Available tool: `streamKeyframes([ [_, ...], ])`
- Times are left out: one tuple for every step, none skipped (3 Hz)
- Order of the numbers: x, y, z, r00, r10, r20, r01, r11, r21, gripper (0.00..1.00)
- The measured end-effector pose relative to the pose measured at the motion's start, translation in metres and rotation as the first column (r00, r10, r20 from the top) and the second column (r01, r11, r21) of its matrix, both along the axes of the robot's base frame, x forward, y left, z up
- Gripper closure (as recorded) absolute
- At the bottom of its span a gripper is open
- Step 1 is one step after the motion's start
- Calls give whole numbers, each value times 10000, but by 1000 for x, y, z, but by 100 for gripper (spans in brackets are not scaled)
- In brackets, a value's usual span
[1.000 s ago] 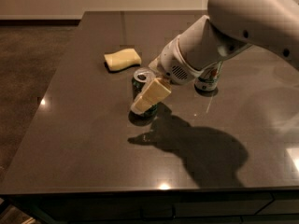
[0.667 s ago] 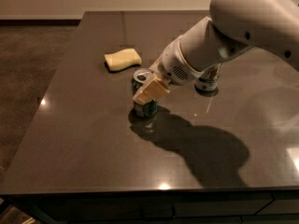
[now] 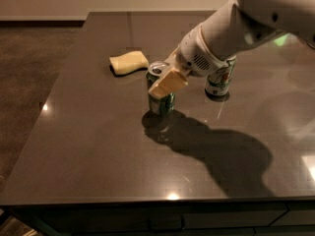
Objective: Knock green can over
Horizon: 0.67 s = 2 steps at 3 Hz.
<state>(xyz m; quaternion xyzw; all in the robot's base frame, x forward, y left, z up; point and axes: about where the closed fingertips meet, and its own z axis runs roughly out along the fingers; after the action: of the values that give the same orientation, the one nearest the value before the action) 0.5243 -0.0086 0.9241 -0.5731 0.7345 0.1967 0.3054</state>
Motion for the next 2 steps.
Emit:
streamKeyframes([
  [0, -21, 22, 9985, 536, -70, -540, 9916, -1172, 100],
  [-12, -43, 30, 9929, 1172, -225, -1191, 9604, -2518, 100],
])
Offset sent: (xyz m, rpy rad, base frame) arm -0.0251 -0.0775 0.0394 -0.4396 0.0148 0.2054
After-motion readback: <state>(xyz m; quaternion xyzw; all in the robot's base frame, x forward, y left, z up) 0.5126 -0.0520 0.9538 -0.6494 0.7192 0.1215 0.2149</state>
